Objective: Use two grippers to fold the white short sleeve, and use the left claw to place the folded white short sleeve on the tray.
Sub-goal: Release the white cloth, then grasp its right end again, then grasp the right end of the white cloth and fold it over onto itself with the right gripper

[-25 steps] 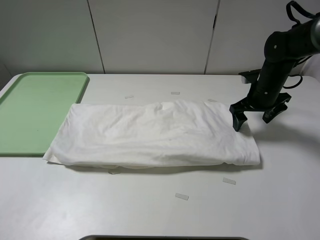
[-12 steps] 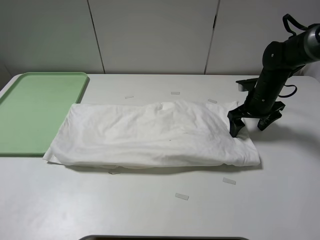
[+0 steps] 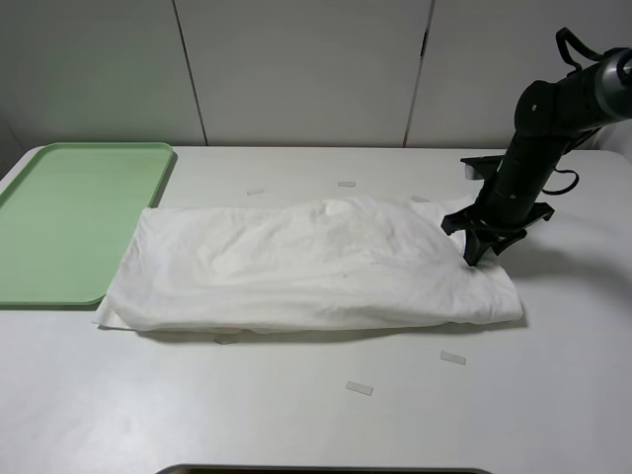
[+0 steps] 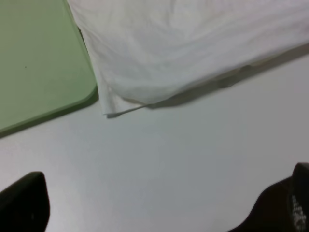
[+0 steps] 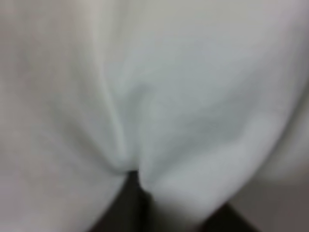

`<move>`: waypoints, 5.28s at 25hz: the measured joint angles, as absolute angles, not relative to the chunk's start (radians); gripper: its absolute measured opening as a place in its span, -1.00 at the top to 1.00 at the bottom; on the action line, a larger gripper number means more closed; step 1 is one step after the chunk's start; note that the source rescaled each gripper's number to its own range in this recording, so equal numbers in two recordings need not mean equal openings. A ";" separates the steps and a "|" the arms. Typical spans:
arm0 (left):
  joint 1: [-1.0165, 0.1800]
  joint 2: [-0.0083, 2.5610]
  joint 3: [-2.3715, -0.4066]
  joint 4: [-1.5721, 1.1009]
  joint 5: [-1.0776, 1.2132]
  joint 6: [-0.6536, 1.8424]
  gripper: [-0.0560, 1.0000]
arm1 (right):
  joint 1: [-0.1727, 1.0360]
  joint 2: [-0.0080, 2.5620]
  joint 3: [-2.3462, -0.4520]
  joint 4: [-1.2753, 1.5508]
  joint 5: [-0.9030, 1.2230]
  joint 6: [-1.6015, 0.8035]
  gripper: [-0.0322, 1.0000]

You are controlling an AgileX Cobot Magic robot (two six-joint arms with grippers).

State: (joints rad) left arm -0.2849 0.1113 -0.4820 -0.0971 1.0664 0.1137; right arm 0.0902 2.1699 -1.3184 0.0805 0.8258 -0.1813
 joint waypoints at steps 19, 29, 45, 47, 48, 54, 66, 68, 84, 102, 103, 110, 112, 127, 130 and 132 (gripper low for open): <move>-0.285 0.111 -0.482 -0.097 1.066 0.114 -0.97 | 0.090 2.081 -1.309 0.000 0.853 -0.189 0.87; -0.285 0.111 -0.482 -0.097 1.066 0.113 -0.97 | 0.090 1.897 -1.309 -0.124 0.924 -0.187 0.87; -0.285 0.111 -0.482 -0.096 1.066 0.113 -0.97 | 0.035 1.818 -1.508 -0.352 1.128 -0.212 0.87; -0.285 0.111 -0.482 -0.096 1.066 0.113 -0.97 | 0.013 1.818 -1.530 -0.362 1.138 -0.215 0.87; -0.285 0.111 -0.482 -0.096 1.066 0.113 -0.97 | -0.002 1.818 -1.541 -0.366 1.139 -0.217 0.87; -0.285 0.111 -0.482 -0.096 1.066 0.113 -0.97 | -0.070 1.818 -1.560 -0.373 1.141 -0.227 0.87; -0.285 0.111 -0.482 -0.095 1.066 0.112 -0.97 | -0.035 1.899 -1.562 -0.302 1.158 -0.215 0.87; -0.285 0.111 -0.482 -0.095 1.066 0.112 -0.97 | -0.018 1.914 -1.562 -0.304 1.159 -0.197 0.87; -0.285 0.111 -0.482 -0.095 1.066 0.111 -0.97 | 0.194 1.954 -1.498 -0.312 1.180 0.016 0.87; -0.285 0.111 -0.482 -0.095 1.066 0.111 -0.97 | 0.218 1.954 -1.469 -0.106 1.114 0.044 -0.62; -0.285 0.111 -0.482 -0.095 1.066 0.111 -0.97 | 0.218 1.954 -1.469 -0.086 1.101 0.044 -0.80; -0.285 0.111 -0.482 -0.095 1.066 0.111 -0.97 | 0.220 1.954 -1.469 -0.075 1.075 0.044 -1.00; -0.285 0.111 -0.482 -0.095 1.066 0.111 -0.97 | 0.221 1.954 -1.469 -0.094 1.077 0.044 -1.00; -0.285 0.111 -0.482 -0.095 1.066 0.111 -0.97 | -0.005 1.943 -1.468 -0.258 1.087 0.144 -1.00; -0.285 0.111 -0.482 -0.095 1.066 0.111 -0.97 | -0.062 1.943 -1.464 -0.258 1.079 0.125 -1.00; -0.285 0.111 -0.482 -0.095 1.066 0.111 -0.97 | -0.088 1.942 -1.447 -0.259 1.068 0.102 -1.00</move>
